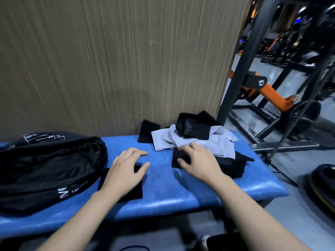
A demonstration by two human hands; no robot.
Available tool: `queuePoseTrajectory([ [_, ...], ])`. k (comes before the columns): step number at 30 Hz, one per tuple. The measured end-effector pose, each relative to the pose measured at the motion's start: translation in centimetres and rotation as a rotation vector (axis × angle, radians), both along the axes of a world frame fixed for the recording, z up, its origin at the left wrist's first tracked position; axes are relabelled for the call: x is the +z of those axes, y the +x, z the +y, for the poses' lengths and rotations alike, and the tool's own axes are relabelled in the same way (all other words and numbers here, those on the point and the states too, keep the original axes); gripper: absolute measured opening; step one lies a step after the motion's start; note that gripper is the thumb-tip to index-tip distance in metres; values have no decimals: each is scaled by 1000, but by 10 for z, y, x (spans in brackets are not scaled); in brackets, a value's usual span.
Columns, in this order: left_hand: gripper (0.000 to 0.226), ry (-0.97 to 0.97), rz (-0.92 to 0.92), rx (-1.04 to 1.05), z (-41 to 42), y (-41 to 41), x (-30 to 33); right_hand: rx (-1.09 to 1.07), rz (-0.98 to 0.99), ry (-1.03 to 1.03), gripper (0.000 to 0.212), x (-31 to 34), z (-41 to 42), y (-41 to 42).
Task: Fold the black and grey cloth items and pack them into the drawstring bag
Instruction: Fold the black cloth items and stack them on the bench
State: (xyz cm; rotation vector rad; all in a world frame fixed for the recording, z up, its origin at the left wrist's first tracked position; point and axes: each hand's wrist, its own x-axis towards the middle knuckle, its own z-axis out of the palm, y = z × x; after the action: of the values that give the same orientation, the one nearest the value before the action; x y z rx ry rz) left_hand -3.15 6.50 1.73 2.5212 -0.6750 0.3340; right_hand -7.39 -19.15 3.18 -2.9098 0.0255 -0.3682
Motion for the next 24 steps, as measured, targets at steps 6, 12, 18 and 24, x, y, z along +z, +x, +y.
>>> queuePoseTrajectory([
  [6,31,-92,8,-72,-106,46,27,-212,-42,1,40,20,-82,22],
  [12,41,30,-65,-89,-192,79,20,-232,11,-61,44,11,-112,54],
  [18,38,84,107,108,-220,108,5,-199,24,83,39,-4,-118,84],
  [24,37,-27,263,85,-223,123,-1,-253,27,276,33,-11,-114,98],
])
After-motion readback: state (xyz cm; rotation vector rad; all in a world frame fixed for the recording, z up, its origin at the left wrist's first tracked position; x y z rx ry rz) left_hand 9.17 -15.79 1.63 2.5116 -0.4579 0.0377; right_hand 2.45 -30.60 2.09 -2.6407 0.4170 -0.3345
